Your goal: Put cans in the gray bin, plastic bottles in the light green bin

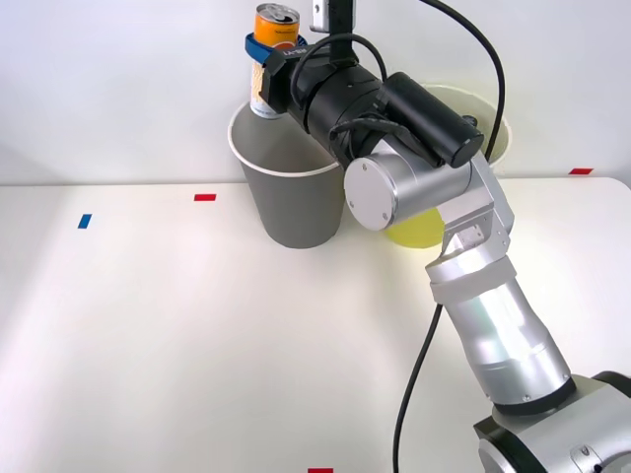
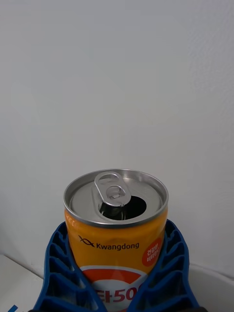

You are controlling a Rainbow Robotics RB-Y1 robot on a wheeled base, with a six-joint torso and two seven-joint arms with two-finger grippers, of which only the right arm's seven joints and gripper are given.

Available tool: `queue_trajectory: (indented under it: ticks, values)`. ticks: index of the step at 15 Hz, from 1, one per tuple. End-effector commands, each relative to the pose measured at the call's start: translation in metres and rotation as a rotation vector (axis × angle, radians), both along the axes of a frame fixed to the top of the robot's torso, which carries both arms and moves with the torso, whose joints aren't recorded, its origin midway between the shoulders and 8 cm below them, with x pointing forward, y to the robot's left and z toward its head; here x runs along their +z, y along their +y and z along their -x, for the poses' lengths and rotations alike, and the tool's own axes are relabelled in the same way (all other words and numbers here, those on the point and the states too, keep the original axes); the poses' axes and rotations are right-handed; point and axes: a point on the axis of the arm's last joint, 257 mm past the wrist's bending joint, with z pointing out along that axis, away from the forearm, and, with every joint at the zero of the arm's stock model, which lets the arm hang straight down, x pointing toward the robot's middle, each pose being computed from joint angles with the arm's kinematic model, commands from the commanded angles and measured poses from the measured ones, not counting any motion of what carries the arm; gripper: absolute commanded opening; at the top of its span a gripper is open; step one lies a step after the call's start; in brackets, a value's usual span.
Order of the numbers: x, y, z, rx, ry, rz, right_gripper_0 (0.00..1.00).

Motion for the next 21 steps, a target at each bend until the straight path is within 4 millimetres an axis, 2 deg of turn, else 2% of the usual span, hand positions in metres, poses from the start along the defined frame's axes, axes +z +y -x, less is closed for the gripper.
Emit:
queue_trajectory:
  ticks: [1, 2, 3, 4, 5, 9, 12, 15, 18, 21]
  values:
    - [-0.002, 0.001, -0.005, -0.007, 0.000, 0.018, 0.00]
    - [-0.002, 0.001, -0.005, -0.007, 0.001, 0.016, 0.00]
    - [-0.003, 0.002, -0.005, -0.006, 0.001, 0.017, 0.32]
    - [-0.004, 0.000, -0.005, -0.008, 0.001, 0.021, 0.88]
    - [-0.004, 0.001, -0.005, -0.007, 0.001, 0.024, 1.00]
    - [-0.007, 0.000, -0.004, -0.007, -0.012, 0.037, 1.00]
    - [-0.019, -0.007, 0.002, -0.014, -0.056, 0.007, 1.00]
    - [-0.046, -0.032, 0.016, -0.047, -0.126, -0.058, 1.00]
    - [-0.080, -0.070, 0.041, -0.107, -0.185, -0.139, 1.00]
    - [-0.099, -0.093, 0.065, -0.127, -0.227, -0.170, 1.00]
